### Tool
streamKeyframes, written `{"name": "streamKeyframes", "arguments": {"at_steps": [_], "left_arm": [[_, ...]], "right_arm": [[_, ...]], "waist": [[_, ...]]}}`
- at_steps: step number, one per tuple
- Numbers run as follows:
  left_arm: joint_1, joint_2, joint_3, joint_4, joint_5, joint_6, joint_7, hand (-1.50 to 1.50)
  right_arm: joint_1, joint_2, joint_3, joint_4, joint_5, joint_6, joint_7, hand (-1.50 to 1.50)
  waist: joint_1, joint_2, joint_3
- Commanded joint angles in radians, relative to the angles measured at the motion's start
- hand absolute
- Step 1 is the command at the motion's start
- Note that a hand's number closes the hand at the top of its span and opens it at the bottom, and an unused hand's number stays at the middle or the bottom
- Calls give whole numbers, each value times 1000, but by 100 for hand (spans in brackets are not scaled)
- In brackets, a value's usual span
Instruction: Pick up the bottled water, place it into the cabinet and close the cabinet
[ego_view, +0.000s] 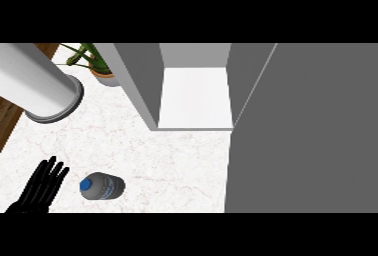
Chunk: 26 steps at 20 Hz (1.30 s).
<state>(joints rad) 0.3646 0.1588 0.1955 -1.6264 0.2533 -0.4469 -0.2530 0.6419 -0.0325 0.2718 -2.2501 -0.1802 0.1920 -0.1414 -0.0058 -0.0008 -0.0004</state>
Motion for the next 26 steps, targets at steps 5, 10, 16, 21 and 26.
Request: {"name": "streamKeyframes", "arguments": {"at_steps": [5, 10, 16, 21, 26], "left_arm": [[-100, -25, 14, 225, -51, 13, -56, -150], [-229, 1, 50, 399, -11, -16, -45, -150], [-324, -4, 39, 729, -127, -38, -278, -150], [-338, 3, 35, 748, -117, -59, -310, -150], [-470, 50, 56, 967, -143, -70, -378, -150]], "right_arm": [[53, -29, 8, -9, -10, 27, -50, -150], [25, -36, 6, -34, -31, 3, 6, -150], [38, -57, -49, 3, -70, 36, -51, -150], [45, -30, 22, -28, -9, -14, -25, -150], [48, -71, -49, 24, -69, 46, -88, -150]], "waist": [[0, -1, 0], [0, 0, 0], [-5, 1, 0], [0, 0, 0], [-4, 0, 0]]}}
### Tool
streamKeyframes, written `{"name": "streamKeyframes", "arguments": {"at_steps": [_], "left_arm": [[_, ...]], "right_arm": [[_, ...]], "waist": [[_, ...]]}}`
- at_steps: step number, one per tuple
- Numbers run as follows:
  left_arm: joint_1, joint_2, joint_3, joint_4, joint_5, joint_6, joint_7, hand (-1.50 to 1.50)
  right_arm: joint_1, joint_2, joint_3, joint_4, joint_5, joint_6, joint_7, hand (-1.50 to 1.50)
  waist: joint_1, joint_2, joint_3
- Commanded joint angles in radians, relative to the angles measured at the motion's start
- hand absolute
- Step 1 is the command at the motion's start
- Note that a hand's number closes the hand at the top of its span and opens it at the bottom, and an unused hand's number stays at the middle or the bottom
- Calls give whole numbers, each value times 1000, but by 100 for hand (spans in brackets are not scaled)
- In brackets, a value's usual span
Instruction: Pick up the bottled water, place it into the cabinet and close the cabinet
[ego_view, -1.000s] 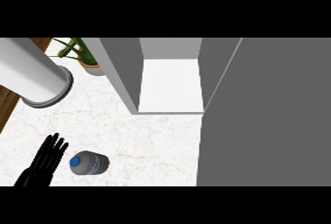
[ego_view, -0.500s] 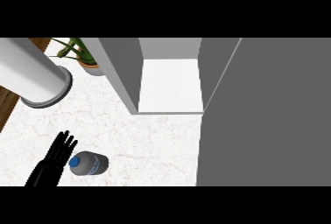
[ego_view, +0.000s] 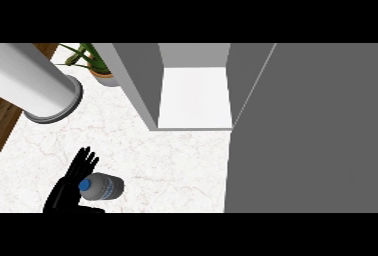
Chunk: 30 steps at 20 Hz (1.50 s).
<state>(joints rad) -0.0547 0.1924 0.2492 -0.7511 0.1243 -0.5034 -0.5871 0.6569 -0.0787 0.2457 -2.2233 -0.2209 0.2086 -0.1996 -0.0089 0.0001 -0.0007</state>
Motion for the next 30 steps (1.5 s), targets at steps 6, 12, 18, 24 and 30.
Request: {"name": "streamKeyframes", "arguments": {"at_steps": [6, 12, 18, 24, 30], "left_arm": [[-113, 15, -1, 226, -10, -78, -106, -150], [-137, -48, -18, 200, 35, -113, -38, -150], [-154, -59, -26, 244, 42, -131, -49, -150], [-124, -79, -66, 210, 39, -190, -69, -150], [-131, -94, -102, 178, 22, -174, -73, 150]], "right_arm": [[5, -5, 6, -23, -22, -6, 23, -150], [-27, 1, -7, 18, -22, -11, 13, -150], [-75, 29, 27, 39, -1, -42, 42, -150], [-48, 1, 35, -35, -20, -34, 86, -150], [-43, 3, 12, 44, 0, -16, 0, -150]], "waist": [[-3, 1, -1], [-3, 1, 0], [-2, 2, -1], [-2, 2, -1], [-1, -1, 0]]}}
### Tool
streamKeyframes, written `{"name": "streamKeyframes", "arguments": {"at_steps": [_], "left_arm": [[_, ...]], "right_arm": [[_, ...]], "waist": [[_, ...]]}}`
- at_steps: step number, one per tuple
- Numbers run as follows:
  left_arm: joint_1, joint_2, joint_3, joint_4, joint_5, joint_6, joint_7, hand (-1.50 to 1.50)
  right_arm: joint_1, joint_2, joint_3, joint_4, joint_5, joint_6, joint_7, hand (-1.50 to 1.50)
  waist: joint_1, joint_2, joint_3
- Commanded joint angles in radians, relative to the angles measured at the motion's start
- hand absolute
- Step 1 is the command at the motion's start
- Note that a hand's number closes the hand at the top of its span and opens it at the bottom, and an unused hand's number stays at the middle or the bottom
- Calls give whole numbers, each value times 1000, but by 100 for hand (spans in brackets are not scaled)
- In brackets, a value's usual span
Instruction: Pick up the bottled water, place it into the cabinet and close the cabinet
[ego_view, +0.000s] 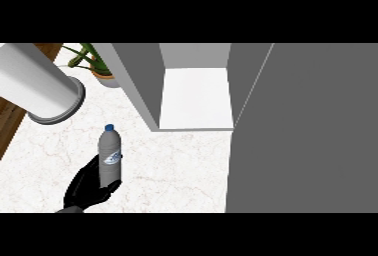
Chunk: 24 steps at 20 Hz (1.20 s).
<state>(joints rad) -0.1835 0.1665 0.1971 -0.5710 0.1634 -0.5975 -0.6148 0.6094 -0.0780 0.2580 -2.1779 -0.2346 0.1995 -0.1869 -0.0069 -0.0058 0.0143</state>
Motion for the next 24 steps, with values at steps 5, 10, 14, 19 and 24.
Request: {"name": "streamKeyframes", "arguments": {"at_steps": [5, 10, 14, 19, 24], "left_arm": [[-19, -82, -45, 29, -1, -88, -64, 150], [-39, -70, 20, 11, 58, 9, -47, 150], [-84, -18, 89, 83, 120, 3, -48, 150], [-126, -3, 108, 106, 142, 28, -53, 150], [-137, 18, 136, 174, 175, -60, -95, 150]], "right_arm": [[1, 3, 4, 1, 15, -12, -3, -150], [69, -27, 3, -15, 2, 18, -36, -150], [-9, 3, 18, 19, 33, -18, -11, -150], [-19, 13, 35, -37, 8, -49, 42, -150], [10, 40, 109, -2, 86, -56, -12, -150]], "waist": [[-4, 7, -16], [-5, 6, -15], [-2, 8, -15], [1, 6, -15], [-6, 8, -16]]}}
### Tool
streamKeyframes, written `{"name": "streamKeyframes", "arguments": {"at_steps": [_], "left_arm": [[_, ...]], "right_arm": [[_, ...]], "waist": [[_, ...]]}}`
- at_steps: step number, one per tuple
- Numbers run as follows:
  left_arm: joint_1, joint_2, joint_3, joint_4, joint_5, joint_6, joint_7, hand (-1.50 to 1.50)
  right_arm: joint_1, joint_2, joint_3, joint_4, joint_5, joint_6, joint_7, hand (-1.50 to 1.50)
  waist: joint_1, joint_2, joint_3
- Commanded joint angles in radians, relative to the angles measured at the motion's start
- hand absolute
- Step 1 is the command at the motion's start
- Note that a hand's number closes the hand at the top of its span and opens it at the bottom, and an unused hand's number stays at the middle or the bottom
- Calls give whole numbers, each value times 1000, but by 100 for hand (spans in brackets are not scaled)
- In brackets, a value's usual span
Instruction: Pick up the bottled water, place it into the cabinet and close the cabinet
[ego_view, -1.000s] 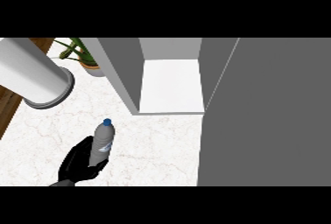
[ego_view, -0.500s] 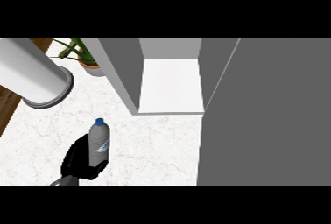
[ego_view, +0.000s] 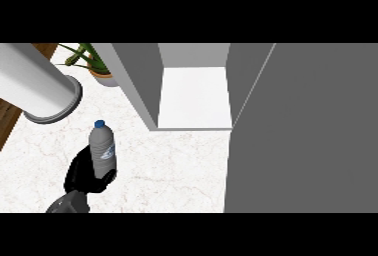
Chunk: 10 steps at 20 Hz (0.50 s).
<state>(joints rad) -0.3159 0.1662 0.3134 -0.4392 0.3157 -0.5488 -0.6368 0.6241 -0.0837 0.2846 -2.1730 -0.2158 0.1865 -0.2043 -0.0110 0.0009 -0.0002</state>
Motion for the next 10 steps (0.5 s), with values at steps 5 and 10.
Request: {"name": "streamKeyframes", "arguments": {"at_steps": [5, 10], "left_arm": [[50, -17, -10, -129, 78, -95, 69, 150], [105, -71, -61, -331, 102, 4, 197, 150]], "right_arm": [[-57, 5, -15, 87, -6, 0, -19, -150], [11, 13, 96, 6, 71, -26, -11, -150]], "waist": [[13, -3, 1], [10, -4, 1]]}}
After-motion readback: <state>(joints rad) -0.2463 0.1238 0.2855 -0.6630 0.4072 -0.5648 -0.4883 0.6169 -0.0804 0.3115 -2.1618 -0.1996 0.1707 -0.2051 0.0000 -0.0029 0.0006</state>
